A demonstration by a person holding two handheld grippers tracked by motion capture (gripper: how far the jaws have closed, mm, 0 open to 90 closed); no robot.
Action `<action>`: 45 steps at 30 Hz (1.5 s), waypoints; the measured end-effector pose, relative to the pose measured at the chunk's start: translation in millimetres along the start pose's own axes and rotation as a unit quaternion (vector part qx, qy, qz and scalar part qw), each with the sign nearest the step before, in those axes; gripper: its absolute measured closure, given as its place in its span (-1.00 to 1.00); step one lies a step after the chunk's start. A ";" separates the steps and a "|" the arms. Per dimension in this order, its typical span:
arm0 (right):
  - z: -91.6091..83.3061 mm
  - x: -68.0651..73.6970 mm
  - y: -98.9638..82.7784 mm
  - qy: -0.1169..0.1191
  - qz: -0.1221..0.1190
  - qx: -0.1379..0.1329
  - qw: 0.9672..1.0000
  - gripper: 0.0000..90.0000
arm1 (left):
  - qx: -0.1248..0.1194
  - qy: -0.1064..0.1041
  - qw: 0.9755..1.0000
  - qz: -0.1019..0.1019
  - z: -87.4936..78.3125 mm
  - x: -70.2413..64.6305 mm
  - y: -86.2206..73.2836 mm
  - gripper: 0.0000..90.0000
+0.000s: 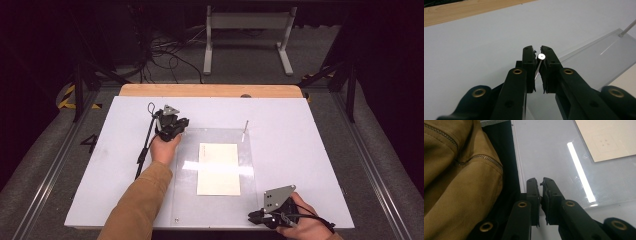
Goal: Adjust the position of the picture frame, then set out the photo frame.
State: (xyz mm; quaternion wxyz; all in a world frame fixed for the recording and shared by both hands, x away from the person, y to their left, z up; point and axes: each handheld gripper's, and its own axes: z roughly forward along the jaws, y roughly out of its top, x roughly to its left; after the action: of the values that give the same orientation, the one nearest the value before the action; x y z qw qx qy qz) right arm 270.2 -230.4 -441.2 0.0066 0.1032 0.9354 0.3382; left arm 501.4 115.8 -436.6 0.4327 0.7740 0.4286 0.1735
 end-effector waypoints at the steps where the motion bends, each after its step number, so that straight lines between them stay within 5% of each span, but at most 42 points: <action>1: 0.1 0.6 0.4 -0.001 0.000 0.001 1.000 0.85 | -0.001 -0.003 1.000 -0.003 1.4 -0.1 -0.3 0.83; 10: -0.6 1.3 -1.7 0.007 0.007 -0.008 1.000 0.74 | 0.002 -0.009 1.000 -0.012 0.6 2.8 -2.1 0.72; 11: -1.7 -0.2 -2.5 0.007 0.021 -0.024 0.999 0.63 | 0.010 0.009 1.000 -0.001 -3.0 1.6 -1.4 0.26; 15: -8.9 -3.2 -1.6 -0.009 0.035 -0.056 0.998 0.52 | 0.009 0.008 1.000 0.022 -13.6 -2.0 -3.3 0.11; 21: -17.1 -11.2 -0.8 -0.051 0.061 -0.101 0.992 0.42 | -0.021 -0.015 0.999 0.025 -42.8 -6.4 -13.4 0.03; 28: -35.2 -29.0 -2.7 -0.112 0.107 -0.154 0.976 0.43 | -0.025 -0.048 0.997 0.058 -72.1 -14.3 -30.5 -0.04; 31: -36.7 -34.2 -4.3 -0.127 0.118 -0.156 0.972 0.43 | -0.025 -0.054 0.995 0.076 -85.3 -17.5 -40.9 -0.05; 35: -39.3 -40.7 -2.1 -0.146 0.127 -0.159 0.968 0.43 | -0.036 -0.060 0.995 0.075 -100.7 -22.9 -55.8 -0.09; 38: -43.0 -50.6 3.4 -0.170 0.140 -0.173 0.960 0.41 | -0.040 -0.078 0.994 0.061 -109.0 -23.9 -61.3 -0.12; 40: -44.8 -60.4 7.4 -0.181 0.147 -0.178 0.956 0.42 | -0.044 -0.080 0.993 0.070 -114.2 -26.3 -63.6 -0.12; 45: -45.3 -75.1 16.7 -0.190 0.140 -0.165 0.958 0.44 | -0.042 -0.083 0.992 0.079 -123.0 -29.7 -67.9 -0.12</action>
State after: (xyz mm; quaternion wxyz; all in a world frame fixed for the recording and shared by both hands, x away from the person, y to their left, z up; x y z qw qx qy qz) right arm 343.2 -261.3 -400.0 0.1535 0.2924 0.8242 0.4599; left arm 370.9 173.3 -419.5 0.4843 0.7980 0.3210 0.1598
